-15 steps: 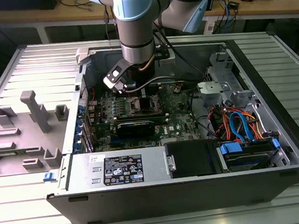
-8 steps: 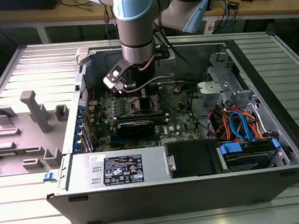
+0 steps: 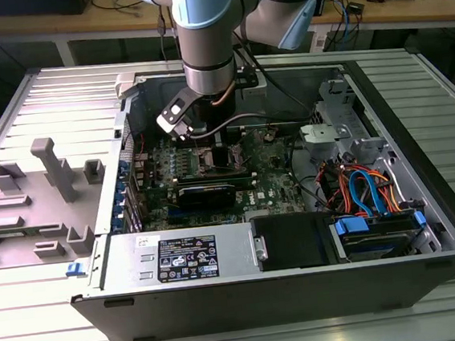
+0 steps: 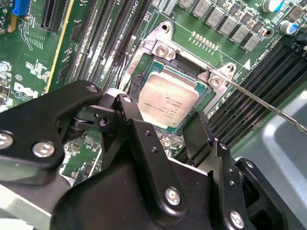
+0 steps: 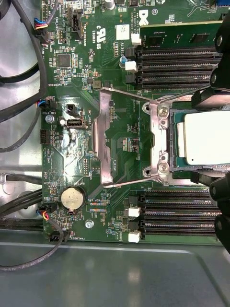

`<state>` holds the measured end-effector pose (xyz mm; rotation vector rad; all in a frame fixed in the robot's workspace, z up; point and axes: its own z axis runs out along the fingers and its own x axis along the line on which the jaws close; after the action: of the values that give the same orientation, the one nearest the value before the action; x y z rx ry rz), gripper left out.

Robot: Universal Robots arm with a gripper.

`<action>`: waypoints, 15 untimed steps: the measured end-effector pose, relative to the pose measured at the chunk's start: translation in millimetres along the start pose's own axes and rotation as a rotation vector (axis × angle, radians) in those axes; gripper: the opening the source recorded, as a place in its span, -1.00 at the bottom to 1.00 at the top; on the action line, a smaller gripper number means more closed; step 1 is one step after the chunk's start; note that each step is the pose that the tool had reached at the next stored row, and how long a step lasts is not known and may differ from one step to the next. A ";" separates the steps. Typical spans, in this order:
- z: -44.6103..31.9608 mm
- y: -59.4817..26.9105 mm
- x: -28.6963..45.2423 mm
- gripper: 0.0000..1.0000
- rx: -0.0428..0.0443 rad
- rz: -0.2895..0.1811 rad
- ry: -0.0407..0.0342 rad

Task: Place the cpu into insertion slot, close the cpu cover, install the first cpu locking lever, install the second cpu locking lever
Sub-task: 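Place the cpu into insertion slot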

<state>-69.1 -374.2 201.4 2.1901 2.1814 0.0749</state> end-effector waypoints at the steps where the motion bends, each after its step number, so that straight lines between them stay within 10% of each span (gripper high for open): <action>1: 0.0 0.0 0.0 0.25 0.0000 0.000 0.0000; 15: -0.2 -2.8 0.0 0.08 0.0001 0.000 0.0000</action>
<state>-72.0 -374.2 201.4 2.1903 2.1812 0.0748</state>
